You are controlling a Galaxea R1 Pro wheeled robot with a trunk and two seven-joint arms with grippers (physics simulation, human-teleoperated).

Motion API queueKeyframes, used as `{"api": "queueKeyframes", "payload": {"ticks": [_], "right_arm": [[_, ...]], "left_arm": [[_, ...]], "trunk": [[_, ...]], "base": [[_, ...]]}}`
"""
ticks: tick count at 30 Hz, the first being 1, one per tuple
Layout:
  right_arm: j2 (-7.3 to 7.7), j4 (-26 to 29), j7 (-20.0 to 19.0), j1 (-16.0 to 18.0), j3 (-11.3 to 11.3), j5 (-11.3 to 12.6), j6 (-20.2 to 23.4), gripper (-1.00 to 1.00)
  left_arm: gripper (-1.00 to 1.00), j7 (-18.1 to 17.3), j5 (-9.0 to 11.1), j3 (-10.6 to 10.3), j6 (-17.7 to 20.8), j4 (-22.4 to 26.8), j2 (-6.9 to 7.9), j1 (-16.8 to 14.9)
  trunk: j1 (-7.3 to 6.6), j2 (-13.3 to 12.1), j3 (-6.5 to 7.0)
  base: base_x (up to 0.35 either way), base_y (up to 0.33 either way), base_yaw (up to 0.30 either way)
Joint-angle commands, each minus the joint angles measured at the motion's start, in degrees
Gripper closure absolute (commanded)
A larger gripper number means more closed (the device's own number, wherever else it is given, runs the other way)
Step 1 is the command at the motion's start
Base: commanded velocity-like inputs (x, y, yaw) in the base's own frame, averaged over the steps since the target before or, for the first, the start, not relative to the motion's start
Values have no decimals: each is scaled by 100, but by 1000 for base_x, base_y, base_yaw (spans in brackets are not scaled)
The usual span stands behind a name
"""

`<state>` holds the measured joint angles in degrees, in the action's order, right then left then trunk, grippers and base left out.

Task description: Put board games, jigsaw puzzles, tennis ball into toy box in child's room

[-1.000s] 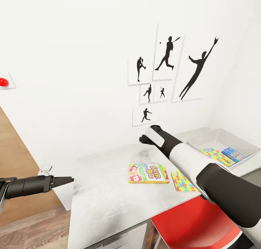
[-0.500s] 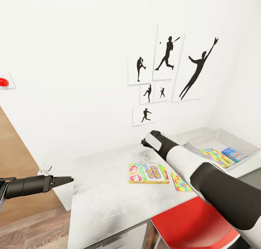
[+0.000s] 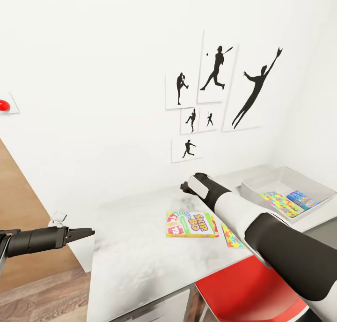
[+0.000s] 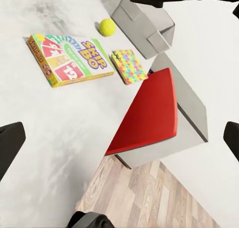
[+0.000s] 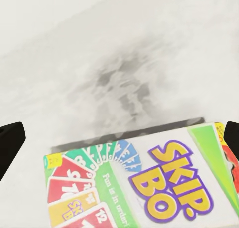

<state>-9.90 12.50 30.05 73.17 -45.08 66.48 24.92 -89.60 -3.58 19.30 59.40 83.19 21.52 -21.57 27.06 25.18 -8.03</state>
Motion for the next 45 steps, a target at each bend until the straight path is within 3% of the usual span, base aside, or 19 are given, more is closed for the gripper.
{"api": "queueKeyframes", "payload": {"ticks": [1, 6, 26, 29, 31, 33, 35, 38, 45], "right_arm": [[2, 7, 26, 6, -38, 31, 25, -100], [8, 7, 21, 5, -37, 31, 17, -100], [25, -175, 43, 5, -35, 38, -13, -100], [24, -218, 44, 5, -36, 36, -54, -100], [27, -229, 45, 5, -36, 35, -64, -100], [29, -234, 45, 5, -36, 34, -69, -100], [29, -237, 45, 5, -36, 33, -73, -100], [25, -239, 45, 5, -36, 33, -74, -100], [23, -239, 49, 5, -36, 34, -75, -100]], "left_arm": [[-100, -40, -38, 3, 60, 4, 1, -5], [-100, -40, -38, 3, 60, 4, 1, -5], [-100, -40, -38, 3, 60, 24, 3, -5], [-100, -40, -20, 1, 60, 37, 89, -5], [-100, -40, 85, -4, 60, 43, 180, -5], [-100, -40, 327, -9, 60, 45, 282, -5], [-100, -40, 743, -22, 60, 47, 486, 2], [-100, -40, 1023, -24, 60, 48, 686, 89], [-100, -40, 1187, -23, 60, 48, 781, 161]], "trunk": [[4, 14, -13], [4, 14, -13], [443, 816, -372], [509, 936, -426], [553, 1017, -462], [597, 1097, -498], [641, 1177, -534], [707, 1297, -587], [860, 1578, -713]], "base": [[0, 0, 0], [0, 0, 0], [0, 0, 0], [0, 0, 0], [0, 0, 0], [0, 0, 0], [0, 0, 0], [0, 0, 0], [0, 0, 0]]}}
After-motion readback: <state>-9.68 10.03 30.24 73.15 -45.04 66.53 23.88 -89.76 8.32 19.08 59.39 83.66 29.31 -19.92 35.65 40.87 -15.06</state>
